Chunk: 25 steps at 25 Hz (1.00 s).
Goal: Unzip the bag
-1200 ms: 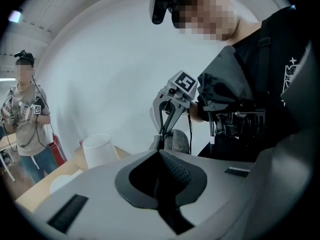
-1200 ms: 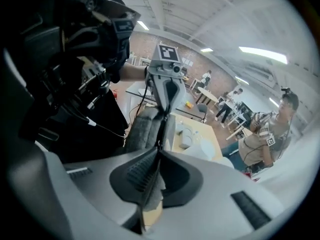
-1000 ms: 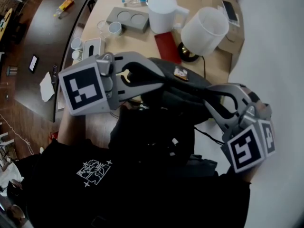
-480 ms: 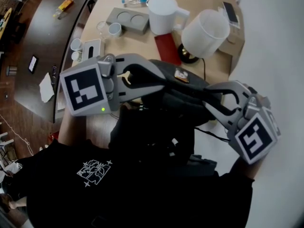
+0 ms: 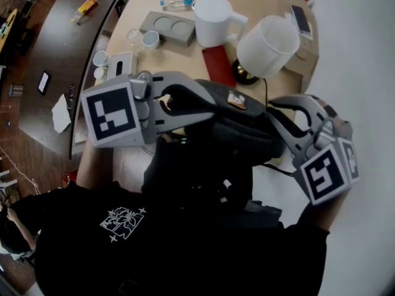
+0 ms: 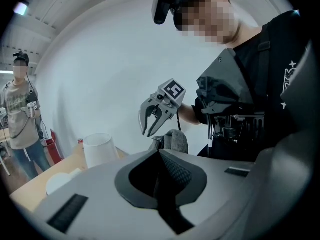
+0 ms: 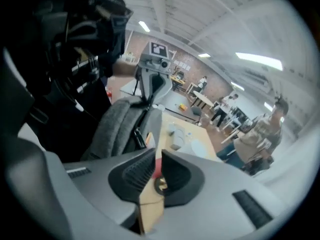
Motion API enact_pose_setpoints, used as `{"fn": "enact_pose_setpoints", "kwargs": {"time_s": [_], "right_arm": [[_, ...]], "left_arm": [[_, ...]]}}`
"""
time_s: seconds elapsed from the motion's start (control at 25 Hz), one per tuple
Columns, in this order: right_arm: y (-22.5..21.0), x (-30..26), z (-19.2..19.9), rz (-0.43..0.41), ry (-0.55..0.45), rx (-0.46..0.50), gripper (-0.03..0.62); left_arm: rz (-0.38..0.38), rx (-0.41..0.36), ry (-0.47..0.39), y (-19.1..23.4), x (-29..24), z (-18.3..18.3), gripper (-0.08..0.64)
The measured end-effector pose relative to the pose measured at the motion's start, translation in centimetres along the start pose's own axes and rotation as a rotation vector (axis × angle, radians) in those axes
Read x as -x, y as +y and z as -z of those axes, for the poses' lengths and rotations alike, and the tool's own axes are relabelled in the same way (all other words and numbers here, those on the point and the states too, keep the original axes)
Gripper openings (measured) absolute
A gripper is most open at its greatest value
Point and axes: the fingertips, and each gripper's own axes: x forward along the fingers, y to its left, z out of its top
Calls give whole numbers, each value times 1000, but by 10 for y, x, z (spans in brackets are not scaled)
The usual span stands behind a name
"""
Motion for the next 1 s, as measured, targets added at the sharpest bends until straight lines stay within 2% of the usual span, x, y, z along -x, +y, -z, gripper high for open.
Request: {"fn": "enact_pose_setpoints", "kwargs": {"time_s": [0.04, 0.16, 0.2, 0.28, 0.4, 0.44, 0.56, 0.68, 0.76, 0.84, 0.92, 1.0], "right_arm": [[2, 2, -3, -47, -64, -59, 66], [0, 14, 8, -154, -199, -342, 67], [1, 16, 13, -196, -226, -382, 67], [7, 16, 17, -257, -245, -335, 76], [17, 4, 17, -258, -201, -264, 137], [18, 0, 14, -259, -211, -262, 137], [8, -6, 5, -259, -277, -303, 149], [-1, -12, 0, -251, -296, -322, 149], [-4, -15, -3, -282, -326, -359, 149], [-6, -10, -4, -370, -406, -454, 147], [-3, 1, 0, -523, -490, -574, 147], [2, 6, 9, -680, -524, -681, 147]], "left_arm": [[-2, 5, -1, 0, 0, 0, 6], [-1, 5, 4, 0, 0, 2, 6], [0, 1, 7, 0, -1, 2, 5], [-2, -3, 10, 1, -1, 2, 6], [-6, -8, 12, 3, -1, 1, 6], [-9, -11, 16, 4, -1, 1, 6], [-14, -3, 26, 3, 0, 2, 6], [-3, -10, 28, 0, -4, 1, 6], [-9, -14, 26, 2, -3, 0, 6], [-10, -7, 25, 3, -3, 1, 6], [-7, -1, 20, 2, -3, 1, 6], [-5, 2, 16, 2, -3, 1, 5]]}}
